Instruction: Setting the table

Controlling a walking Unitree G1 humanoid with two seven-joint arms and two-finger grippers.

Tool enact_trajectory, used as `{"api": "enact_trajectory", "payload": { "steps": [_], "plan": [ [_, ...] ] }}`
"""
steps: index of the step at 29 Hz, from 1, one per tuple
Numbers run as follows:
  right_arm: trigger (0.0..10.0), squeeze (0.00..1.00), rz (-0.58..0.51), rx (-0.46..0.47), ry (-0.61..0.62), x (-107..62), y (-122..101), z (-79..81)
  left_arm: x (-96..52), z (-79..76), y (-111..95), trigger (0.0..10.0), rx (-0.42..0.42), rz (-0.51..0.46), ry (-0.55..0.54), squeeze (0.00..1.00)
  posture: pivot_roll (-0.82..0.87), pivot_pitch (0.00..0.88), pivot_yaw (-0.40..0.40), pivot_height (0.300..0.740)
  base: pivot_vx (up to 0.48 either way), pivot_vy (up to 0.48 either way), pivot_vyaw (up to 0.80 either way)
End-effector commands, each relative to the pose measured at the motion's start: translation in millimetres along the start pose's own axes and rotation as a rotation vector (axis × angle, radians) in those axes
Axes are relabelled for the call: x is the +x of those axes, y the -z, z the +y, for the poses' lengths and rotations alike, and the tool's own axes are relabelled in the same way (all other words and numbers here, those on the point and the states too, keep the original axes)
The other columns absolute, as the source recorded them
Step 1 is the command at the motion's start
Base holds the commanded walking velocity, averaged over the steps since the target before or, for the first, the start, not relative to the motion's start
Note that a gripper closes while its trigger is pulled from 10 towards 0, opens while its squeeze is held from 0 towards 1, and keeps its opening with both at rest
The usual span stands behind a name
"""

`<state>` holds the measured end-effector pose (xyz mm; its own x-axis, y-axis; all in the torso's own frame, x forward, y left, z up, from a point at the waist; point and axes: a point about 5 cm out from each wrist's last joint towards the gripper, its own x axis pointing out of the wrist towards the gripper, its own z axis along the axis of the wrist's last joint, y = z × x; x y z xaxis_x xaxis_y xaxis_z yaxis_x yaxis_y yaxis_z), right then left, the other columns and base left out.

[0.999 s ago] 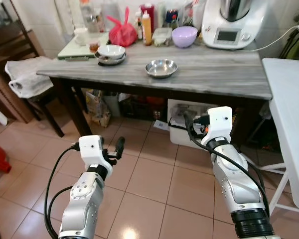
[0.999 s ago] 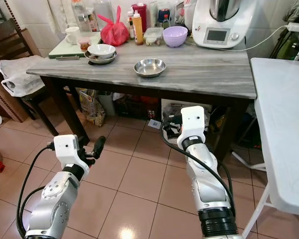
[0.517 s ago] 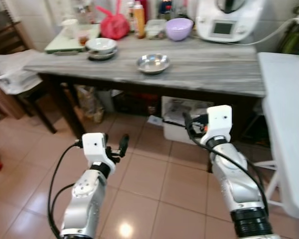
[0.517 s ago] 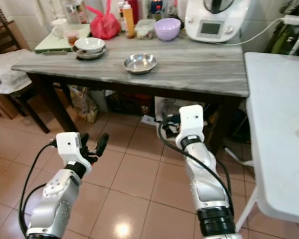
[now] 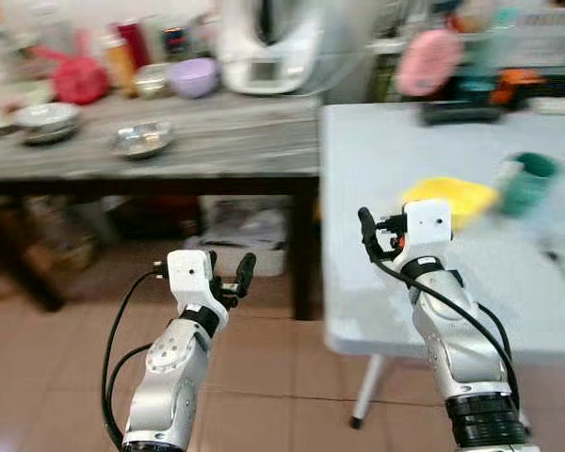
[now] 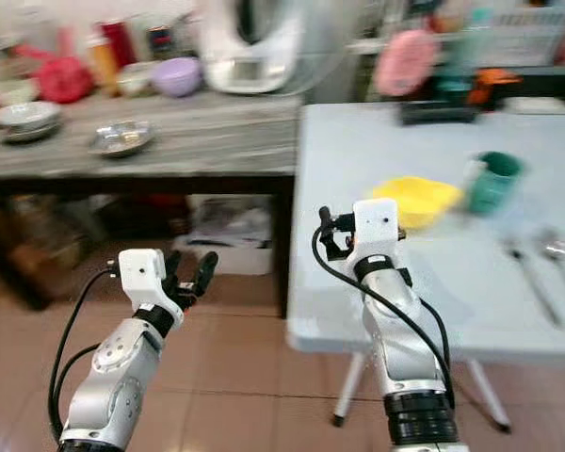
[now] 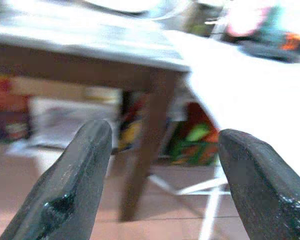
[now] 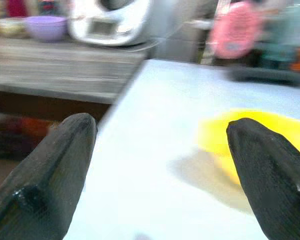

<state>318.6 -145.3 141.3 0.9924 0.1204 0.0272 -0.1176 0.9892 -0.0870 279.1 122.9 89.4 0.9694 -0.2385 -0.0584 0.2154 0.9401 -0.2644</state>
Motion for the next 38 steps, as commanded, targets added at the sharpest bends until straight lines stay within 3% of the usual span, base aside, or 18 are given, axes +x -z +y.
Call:
{"api": "enact_trajectory", "payload": {
  "steps": [1, 19, 28, 35, 38],
  "plan": [
    [10.0, 0.00, -0.023, 0.001, -0.036, 1.6, -6, 9.8, -2.9, 8.5, -1, 10.0, 0.004, -0.001, -0.030, 0.00, -0.14, 0.016, 0.079, 0.740, 0.000, -0.326, 0.00],
    [10.0, 0.00, -0.027, -0.003, -0.043, -2.2, -6, 10.8, -0.7, 7.3, -2, 10.0, 0.008, 0.000, -0.030, 0.00, -0.15, 0.022, 0.089, 0.740, 0.000, -0.311, 0.00],
    [10.0, 0.00, -0.031, 0.007, -0.045, -5.1, -5, 10.9, -0.5, 9.2, -6, 10.0, 0.002, -0.026, -0.049, 0.00, -0.15, 0.024, 0.096, 0.740, 0.000, 0.000, 0.00],
    [10.0, 0.00, -0.010, 0.026, -0.053, -13.2, 0, 8.2, -4.0, 14.4, -16, 10.0, 0.082, -0.078, -0.067, 0.00, -0.15, 0.029, 0.102, 0.740, 0.000, 0.000, 0.00],
    [10.0, 0.00, 0.003, 0.039, -0.061, -21.5, 5, 6.1, -9.8, 18.2, -13, 10.0, 0.075, -0.061, -0.064, 0.00, -0.15, 0.031, 0.103, 0.740, 0.000, 0.000, 0.00]
  ]
}}
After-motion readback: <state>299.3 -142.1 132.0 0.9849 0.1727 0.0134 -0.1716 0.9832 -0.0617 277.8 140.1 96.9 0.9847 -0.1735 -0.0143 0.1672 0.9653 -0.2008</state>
